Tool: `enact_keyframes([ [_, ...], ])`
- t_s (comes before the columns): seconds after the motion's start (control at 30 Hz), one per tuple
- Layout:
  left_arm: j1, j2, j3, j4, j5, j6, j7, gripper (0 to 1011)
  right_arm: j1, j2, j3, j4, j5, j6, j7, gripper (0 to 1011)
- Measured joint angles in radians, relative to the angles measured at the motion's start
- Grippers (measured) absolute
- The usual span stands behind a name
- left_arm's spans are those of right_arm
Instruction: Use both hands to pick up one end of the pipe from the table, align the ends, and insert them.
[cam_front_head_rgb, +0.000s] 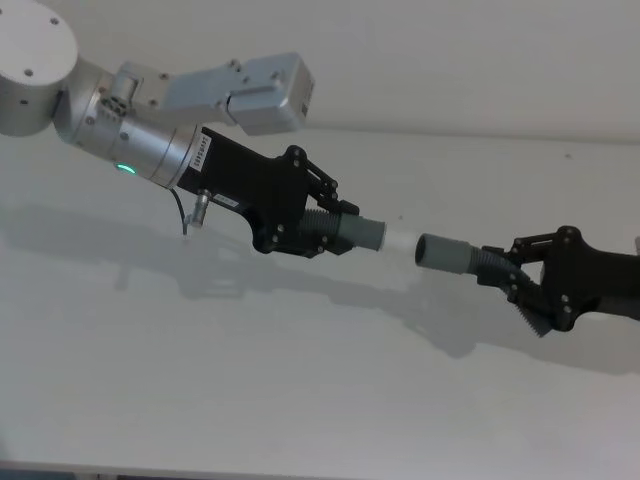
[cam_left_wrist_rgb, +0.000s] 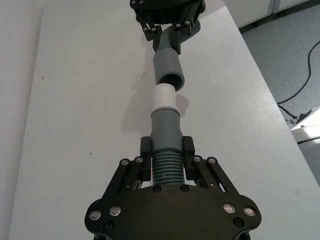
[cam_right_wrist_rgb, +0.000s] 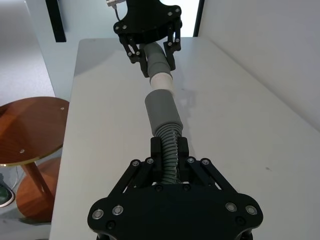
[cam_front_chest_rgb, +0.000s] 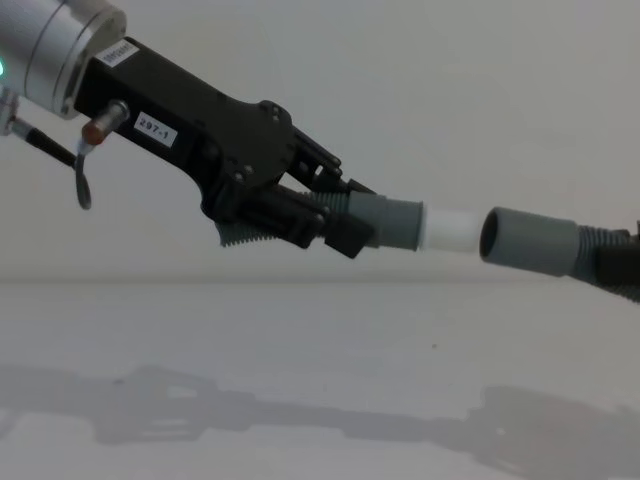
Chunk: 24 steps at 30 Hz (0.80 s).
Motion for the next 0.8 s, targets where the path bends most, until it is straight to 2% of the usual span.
enact_keyframes([
  [0.8, 0.0, 0.001, 0.0, 0.0, 0.0, 0.0, 0.0, 348, 0.01, -0.012, -0.035, 0.011, 0.004, -0.002, -0.009, 176],
])
